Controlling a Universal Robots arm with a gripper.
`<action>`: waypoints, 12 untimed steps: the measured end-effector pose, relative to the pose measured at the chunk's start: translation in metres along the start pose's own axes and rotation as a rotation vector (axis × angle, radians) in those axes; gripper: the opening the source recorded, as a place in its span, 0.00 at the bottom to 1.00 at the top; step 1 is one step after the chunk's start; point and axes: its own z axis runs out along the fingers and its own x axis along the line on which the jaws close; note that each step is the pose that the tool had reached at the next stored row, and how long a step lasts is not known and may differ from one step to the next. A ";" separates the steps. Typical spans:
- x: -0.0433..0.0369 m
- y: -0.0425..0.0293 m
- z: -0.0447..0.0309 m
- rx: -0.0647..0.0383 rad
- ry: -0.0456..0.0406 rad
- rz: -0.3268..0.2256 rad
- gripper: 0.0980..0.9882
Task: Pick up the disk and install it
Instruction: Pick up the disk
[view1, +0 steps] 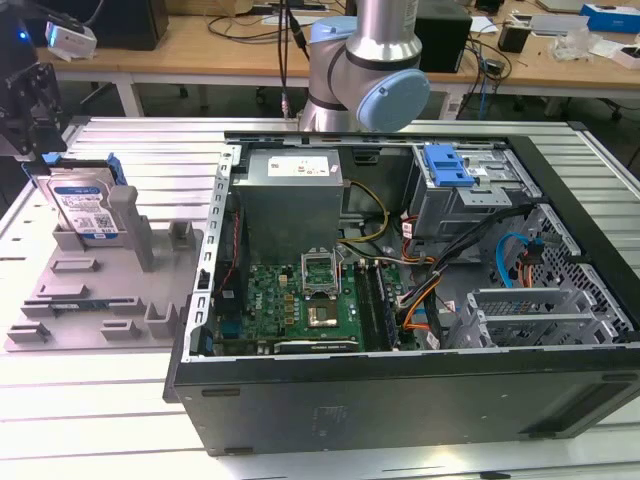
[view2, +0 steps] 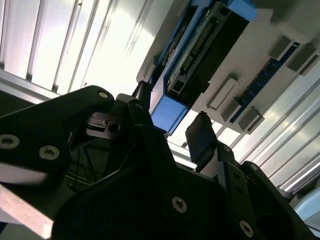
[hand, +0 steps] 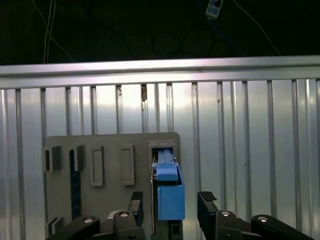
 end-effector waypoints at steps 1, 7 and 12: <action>0.0000 0.0000 0.0010 0.000 0.0000 -0.001 0.52; -0.0001 -0.0001 0.0050 0.000 0.0003 -0.004 0.52; -0.0001 -0.0001 0.0089 0.000 0.0006 -0.010 0.52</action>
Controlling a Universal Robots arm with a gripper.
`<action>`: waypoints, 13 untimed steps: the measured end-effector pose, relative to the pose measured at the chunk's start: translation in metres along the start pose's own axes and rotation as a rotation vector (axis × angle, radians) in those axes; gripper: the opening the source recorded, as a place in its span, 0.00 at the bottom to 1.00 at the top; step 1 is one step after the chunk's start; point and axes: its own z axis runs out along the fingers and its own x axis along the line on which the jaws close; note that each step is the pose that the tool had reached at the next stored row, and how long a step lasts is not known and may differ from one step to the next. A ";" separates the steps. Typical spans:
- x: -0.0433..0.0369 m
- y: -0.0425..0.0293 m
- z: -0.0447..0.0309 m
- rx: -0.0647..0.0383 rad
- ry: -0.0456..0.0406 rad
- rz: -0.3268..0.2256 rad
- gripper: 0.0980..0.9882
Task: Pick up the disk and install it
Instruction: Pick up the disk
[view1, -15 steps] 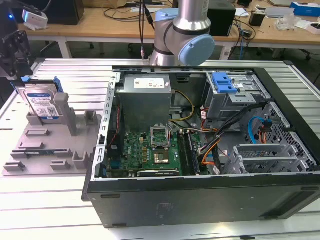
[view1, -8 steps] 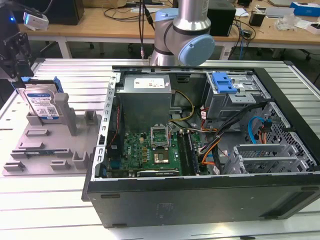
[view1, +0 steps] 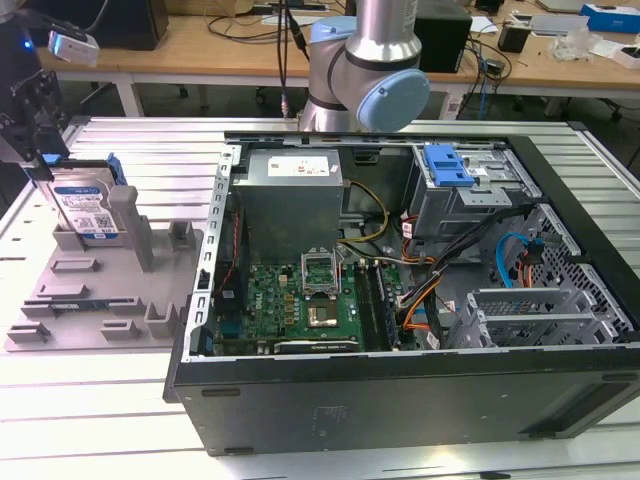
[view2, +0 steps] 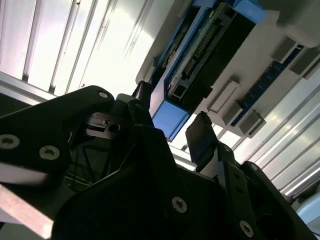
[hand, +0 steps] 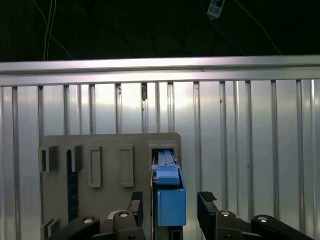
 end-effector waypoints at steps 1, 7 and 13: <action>0.0000 0.0000 0.0007 0.000 0.0000 -0.001 0.52; -0.0001 -0.0001 0.0062 0.000 0.0001 -0.004 0.52; -0.0001 -0.0001 0.0101 0.000 0.0001 -0.005 0.50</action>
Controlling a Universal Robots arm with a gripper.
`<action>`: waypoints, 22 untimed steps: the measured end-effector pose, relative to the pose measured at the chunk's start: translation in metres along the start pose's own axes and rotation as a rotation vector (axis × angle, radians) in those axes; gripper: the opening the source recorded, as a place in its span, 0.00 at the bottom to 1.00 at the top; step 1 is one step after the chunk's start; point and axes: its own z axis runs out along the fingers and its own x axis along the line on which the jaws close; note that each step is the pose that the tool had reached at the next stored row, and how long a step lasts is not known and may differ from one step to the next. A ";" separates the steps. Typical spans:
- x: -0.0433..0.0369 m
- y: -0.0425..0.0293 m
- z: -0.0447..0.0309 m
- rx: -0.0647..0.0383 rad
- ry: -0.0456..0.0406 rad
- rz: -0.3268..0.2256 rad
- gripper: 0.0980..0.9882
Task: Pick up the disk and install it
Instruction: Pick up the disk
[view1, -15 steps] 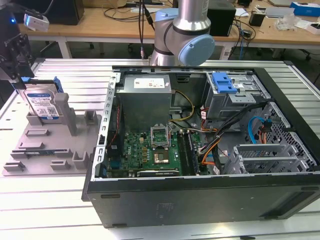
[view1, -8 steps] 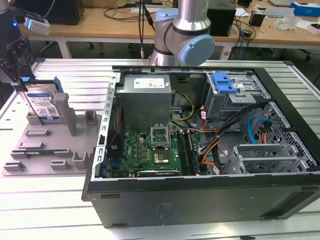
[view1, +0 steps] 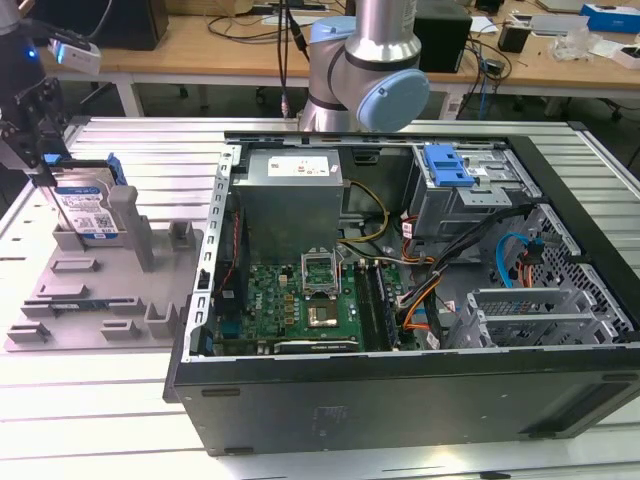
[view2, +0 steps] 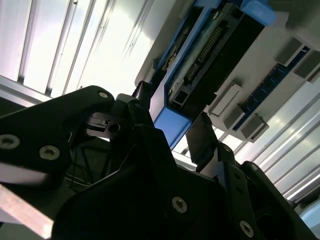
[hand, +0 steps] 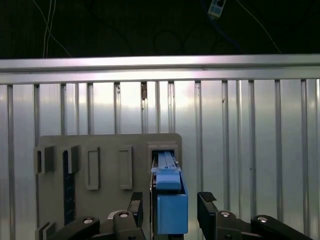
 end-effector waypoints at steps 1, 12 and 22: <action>0.0000 0.0000 0.0005 0.000 0.0001 0.000 0.50; -0.0001 0.0000 0.0059 0.000 0.0001 -0.002 0.42; 0.0004 0.0000 0.0075 0.000 0.0001 -0.002 0.42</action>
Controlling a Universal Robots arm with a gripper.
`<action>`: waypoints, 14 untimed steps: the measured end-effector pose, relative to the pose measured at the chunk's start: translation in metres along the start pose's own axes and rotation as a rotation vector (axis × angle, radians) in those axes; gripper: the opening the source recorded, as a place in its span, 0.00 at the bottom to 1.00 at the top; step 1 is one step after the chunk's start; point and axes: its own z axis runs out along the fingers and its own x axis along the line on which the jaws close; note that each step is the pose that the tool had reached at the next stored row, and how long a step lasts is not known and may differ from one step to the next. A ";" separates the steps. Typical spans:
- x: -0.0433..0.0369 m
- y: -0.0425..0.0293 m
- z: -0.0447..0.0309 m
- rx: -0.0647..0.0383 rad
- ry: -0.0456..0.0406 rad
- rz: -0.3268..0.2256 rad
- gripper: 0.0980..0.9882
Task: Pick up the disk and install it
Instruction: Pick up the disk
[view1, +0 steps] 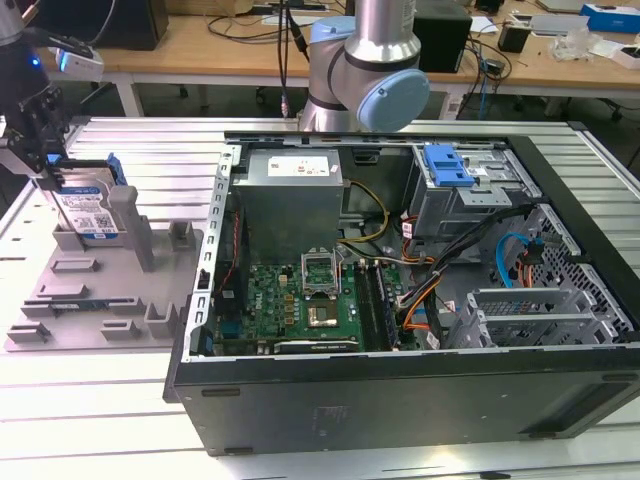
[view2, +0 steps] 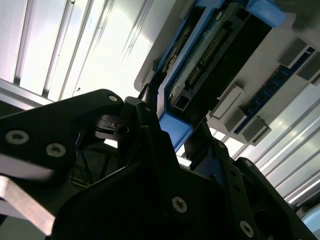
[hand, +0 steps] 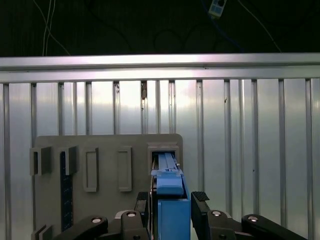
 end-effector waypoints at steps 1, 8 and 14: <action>0.0000 0.0000 0.0000 0.000 0.0000 0.000 0.42; 0.0000 0.0005 0.0002 0.009 -0.0001 0.000 0.42; 0.0000 0.0016 0.0004 0.012 -0.0002 0.000 0.42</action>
